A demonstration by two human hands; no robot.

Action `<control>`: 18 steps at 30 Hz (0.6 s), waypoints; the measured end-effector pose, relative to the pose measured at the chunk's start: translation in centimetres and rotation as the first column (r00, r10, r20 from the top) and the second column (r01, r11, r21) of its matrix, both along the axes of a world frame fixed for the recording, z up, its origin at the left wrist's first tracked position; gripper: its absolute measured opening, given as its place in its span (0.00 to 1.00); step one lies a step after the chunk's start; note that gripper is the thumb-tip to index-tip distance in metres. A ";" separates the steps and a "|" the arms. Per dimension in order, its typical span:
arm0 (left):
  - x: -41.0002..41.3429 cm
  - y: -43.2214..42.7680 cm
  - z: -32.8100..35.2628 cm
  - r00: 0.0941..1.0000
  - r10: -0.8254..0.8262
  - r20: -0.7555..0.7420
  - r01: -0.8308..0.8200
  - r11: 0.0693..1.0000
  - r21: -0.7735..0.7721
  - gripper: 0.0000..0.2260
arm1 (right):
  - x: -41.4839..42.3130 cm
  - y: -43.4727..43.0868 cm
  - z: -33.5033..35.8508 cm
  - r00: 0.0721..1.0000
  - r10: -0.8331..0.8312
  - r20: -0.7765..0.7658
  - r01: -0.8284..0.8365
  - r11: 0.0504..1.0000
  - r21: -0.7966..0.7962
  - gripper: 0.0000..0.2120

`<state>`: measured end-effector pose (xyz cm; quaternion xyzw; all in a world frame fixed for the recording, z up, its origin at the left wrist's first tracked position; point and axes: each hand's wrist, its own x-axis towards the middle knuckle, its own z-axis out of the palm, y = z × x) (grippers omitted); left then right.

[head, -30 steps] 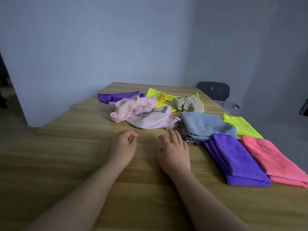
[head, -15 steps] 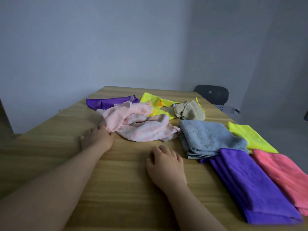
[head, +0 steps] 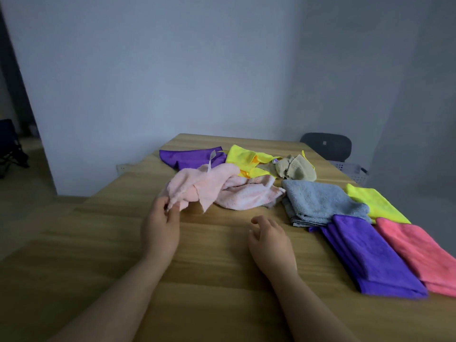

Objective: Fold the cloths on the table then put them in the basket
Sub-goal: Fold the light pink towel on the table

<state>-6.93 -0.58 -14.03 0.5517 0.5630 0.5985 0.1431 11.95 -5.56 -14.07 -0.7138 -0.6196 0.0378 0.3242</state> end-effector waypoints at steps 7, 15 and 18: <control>-0.4 -7.9 1.1 0.963 0.182 -0.197 -0.113 0.941 0.319 0.17 | -1.4 -5.7 -0.1 0.982 0.040 -0.183 -0.039 0.999 0.008 0.14; -1.1 -9.3 -0.9 0.703 -0.283 -0.652 0.206 0.959 -0.194 0.21 | -1.6 -9.2 -0.5 0.974 0.075 -0.213 -0.078 0.997 -0.003 0.15; -0.8 -10.3 -1.0 0.661 -0.351 -0.663 0.293 0.934 -0.202 0.16 | -1.7 -9.7 -0.5 0.976 0.094 -0.194 -0.097 0.995 -0.008 0.19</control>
